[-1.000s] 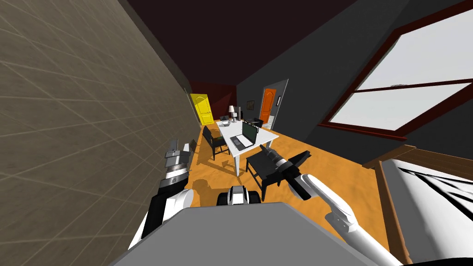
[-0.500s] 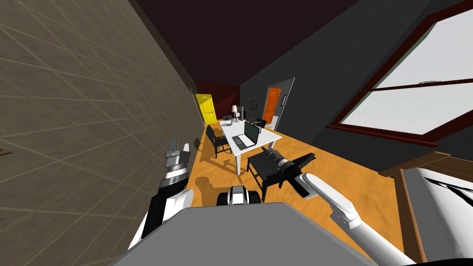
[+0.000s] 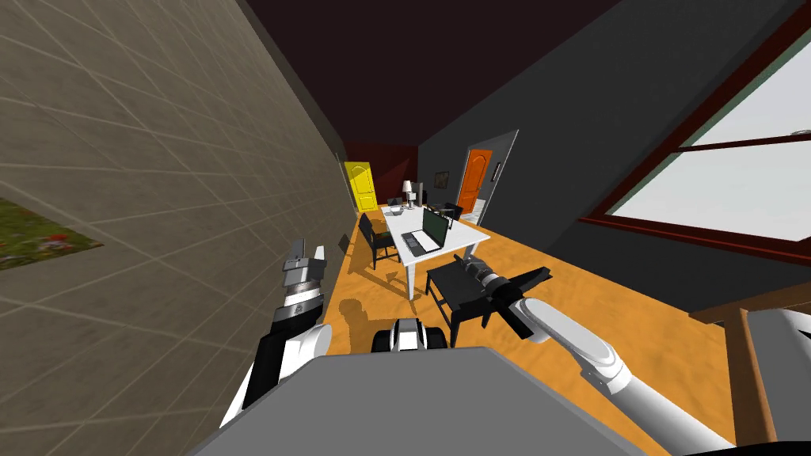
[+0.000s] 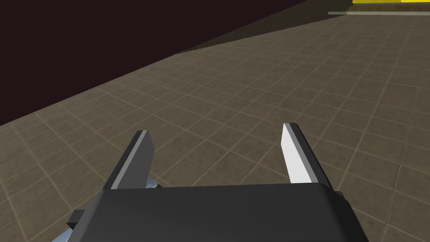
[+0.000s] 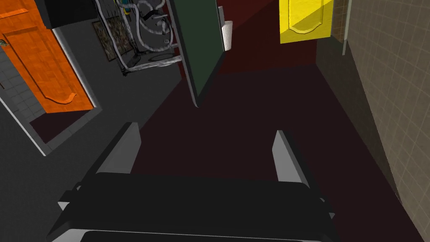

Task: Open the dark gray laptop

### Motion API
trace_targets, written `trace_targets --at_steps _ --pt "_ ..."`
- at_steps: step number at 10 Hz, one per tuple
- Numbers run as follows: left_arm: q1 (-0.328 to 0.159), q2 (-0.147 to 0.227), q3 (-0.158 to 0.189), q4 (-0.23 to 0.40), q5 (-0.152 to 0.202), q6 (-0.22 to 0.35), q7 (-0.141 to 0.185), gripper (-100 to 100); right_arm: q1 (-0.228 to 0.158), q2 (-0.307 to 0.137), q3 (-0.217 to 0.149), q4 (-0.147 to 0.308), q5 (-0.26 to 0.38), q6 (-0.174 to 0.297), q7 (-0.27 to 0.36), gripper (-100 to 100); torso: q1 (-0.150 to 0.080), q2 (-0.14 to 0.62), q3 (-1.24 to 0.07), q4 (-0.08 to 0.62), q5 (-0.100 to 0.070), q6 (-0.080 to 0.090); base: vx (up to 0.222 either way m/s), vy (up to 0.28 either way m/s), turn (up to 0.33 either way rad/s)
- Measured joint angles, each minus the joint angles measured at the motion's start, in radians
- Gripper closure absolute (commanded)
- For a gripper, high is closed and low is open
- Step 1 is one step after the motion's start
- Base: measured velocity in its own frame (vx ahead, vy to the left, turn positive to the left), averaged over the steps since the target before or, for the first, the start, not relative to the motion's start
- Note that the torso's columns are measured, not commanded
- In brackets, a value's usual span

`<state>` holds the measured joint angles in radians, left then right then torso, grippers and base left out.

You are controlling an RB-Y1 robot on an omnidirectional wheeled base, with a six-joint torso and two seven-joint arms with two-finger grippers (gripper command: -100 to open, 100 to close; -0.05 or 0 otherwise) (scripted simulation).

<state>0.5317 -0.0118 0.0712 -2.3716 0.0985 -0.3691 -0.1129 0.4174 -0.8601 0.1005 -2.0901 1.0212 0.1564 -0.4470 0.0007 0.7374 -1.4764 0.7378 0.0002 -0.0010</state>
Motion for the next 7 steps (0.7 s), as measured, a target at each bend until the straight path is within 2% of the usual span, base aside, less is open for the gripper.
trace_targets --at_steps 1,2,3,4,5,6,7 --pt "0.000 0.000 0.000 0.000 0.000 0.000 0.000 0 -0.009 -0.029 0.011 0.012 0.024 0.028 -0.014 -100 -0.001 0.000 0.000 0.000 0.000 0.001 -0.016 -0.030 0.160" --pt "0.000 0.000 0.000 0.000 0.000 0.000 0.000 0 -0.009 -0.040 0.008 0.048 0.069 0.038 -0.040 -100 -0.002 0.001 0.001 0.000 -0.001 0.001 -0.015 -0.029 0.094" --pt "0.000 0.000 0.000 0.000 0.000 0.000 0.000 0 -0.006 -0.080 0.019 0.047 0.086 0.070 -0.055 -100 -0.001 0.001 0.001 0.000 0.000 0.001 -0.015 -0.030 0.236" --pt "0.000 0.000 0.000 0.000 0.000 0.000 0.000 0 -0.006 -0.110 0.028 0.070 0.117 0.099 -0.077 -100 -0.001 0.001 0.000 0.000 0.000 0.000 -0.011 -0.026 0.116" --pt "0.000 0.000 0.000 0.000 0.000 0.000 0.000 0 -0.009 -0.140 0.042 0.077 0.136 0.135 -0.087 -100 0.000 0.000 0.000 0.000 0.000 0.002 -0.004 -0.010 -0.031" --pt "0.000 0.000 0.000 0.000 0.000 0.000 0.000 0 -0.006 -0.147 0.041 0.080 0.159 0.150 -0.092 -100 0.000 0.000 0.000 0.000 0.000 0.002 -0.005 -0.012 0.194" --pt "0.000 0.000 0.000 0.000 0.000 0.000 0.000 0 -0.007 -0.171 0.052 0.105 0.187 0.176 -0.109 -100 0.000 0.000 0.000 0.000 0.000 0.000 -0.004 -0.019 0.144"
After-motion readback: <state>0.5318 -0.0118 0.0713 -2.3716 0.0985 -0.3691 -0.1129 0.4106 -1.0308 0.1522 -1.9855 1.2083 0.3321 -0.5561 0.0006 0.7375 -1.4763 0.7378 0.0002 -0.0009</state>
